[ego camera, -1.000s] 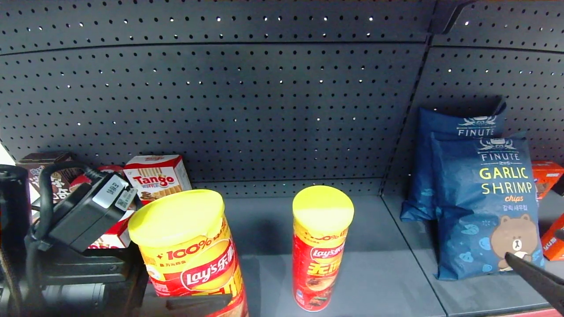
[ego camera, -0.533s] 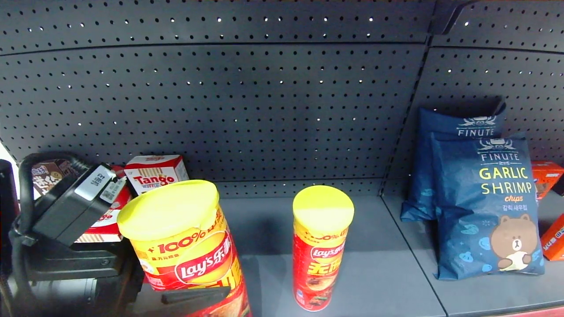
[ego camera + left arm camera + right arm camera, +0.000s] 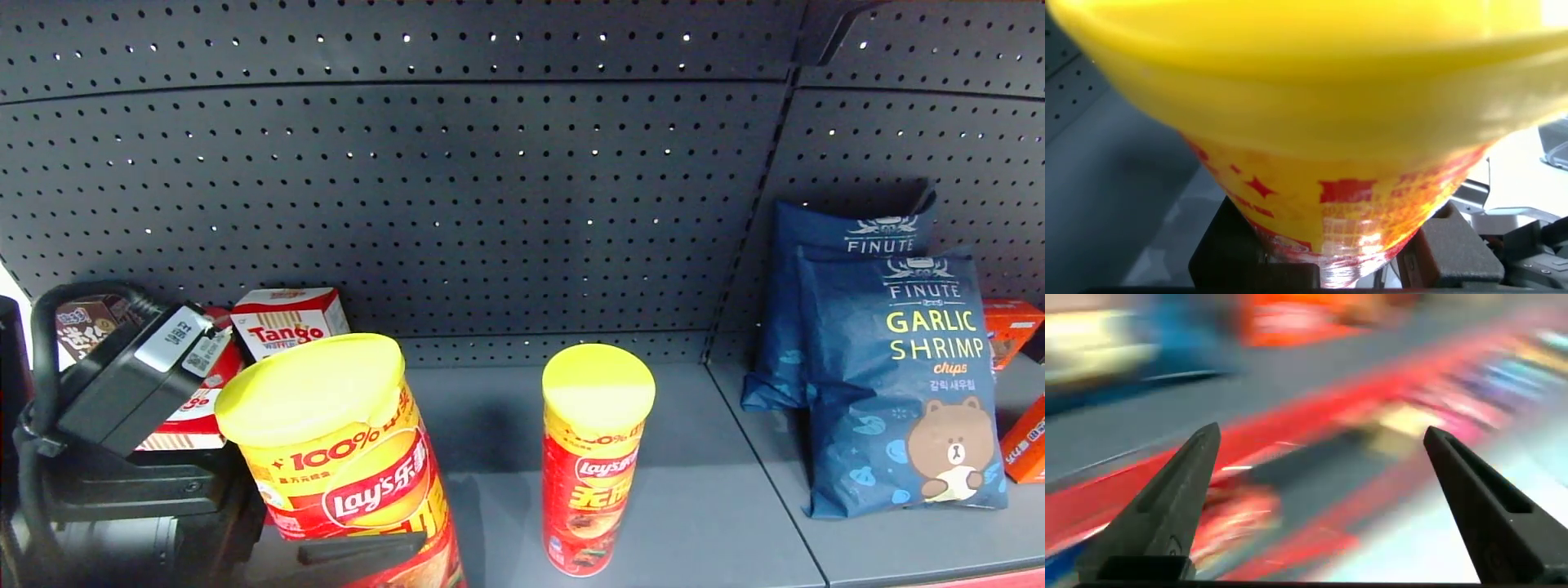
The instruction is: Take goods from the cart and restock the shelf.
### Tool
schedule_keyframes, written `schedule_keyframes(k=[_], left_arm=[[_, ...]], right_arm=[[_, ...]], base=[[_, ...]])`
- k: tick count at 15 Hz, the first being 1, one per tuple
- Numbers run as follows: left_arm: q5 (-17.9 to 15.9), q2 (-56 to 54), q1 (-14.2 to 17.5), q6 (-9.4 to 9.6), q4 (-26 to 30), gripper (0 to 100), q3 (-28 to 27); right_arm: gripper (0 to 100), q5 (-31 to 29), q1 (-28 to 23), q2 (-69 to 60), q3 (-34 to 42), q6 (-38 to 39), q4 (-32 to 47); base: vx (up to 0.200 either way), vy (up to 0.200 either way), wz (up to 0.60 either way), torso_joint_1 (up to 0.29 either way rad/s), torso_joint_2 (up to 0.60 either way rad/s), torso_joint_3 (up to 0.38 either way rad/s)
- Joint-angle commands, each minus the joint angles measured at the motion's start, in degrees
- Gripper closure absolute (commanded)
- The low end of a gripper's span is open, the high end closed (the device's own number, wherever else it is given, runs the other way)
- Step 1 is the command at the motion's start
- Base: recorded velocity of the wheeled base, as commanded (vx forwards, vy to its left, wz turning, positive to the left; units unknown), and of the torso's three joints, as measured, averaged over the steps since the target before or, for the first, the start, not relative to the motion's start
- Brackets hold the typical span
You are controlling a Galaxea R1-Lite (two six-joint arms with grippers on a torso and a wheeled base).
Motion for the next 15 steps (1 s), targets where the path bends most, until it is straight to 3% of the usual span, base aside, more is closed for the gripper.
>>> schedule_keyframes(k=[1,2,4,15], left_arm=[[-0.05,-0.05,0.0,0.0,0.02,100,0.25],[-0.05,-0.13,0.0,0.0,0.02,100,0.51],[-0.05,-0.93,0.0,0.0,0.1,100,0.69],[0.13,3.56,0.0,-0.53,-0.25,100,-4.5]], right_arm=[[0,13.81,1.03,-5.89,0.09,-1.27,0.82],[0,23.21,1.3,-5.89,0.79,-1.18,2.23],[0,21.02,0.68,-6.24,0.79,0.31,2.75],[0,20.75,-0.9,-9.75,0.79,0.58,2.75]], base=[[0.0,0.0,0.0,0.0,0.0,0.0],[0.0,0.0,0.0,0.0,0.0,0.0],[0.0,0.0,0.0,0.0,0.0,0.0],[0.0,0.0,0.0,0.0,0.0,0.0]])
